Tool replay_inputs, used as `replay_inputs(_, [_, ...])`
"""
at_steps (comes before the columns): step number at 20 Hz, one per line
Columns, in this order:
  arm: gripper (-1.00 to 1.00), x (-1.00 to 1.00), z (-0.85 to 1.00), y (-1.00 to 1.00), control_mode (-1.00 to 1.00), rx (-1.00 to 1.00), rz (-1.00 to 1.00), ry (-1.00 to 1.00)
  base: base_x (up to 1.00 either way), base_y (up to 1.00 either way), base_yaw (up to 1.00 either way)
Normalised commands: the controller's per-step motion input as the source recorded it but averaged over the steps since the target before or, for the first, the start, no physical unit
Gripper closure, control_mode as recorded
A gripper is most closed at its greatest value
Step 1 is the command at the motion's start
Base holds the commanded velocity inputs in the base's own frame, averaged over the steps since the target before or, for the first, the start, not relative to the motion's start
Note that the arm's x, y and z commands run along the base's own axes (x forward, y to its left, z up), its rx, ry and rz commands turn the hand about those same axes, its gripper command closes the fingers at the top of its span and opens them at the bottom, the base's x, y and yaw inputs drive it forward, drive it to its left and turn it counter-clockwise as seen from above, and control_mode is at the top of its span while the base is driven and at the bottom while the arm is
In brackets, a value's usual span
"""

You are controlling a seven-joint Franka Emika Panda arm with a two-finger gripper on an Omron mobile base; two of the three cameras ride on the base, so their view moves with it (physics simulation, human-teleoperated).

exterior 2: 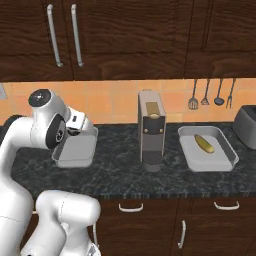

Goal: Place one cucumber and one chicken drumstick in each tupperware on the nearby counter, to pack two identical lunches.

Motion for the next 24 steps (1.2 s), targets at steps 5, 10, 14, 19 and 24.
replay_inputs(5, [1.0, 0.36, -0.67, 0.71, -1.0, 0.02, 0.55, 0.0, 0.0, 0.0, 0.0])
replay_inputs(10, [1.0, 0.75, -0.35, 0.39, -1.0, 0.0, 0.15, 0.04, 0.0, 0.0, 0.0])
replay_inputs(14, [1.0, 0.68, -0.3, 0.02, -1.0, -0.04, 0.0, 0.01, 0.0, 0.0, 0.0])
replay_inputs(19, [1.0, 0.36, -0.74, 0.0, -1.0, -0.06, 0.0, 0.16, 0.0, 0.0, 0.0])
replay_inputs(24, [1.0, 0.36, -0.45, 0.04, -1.0, -0.07, 0.05, -0.06, 0.0, 0.0, 0.0])
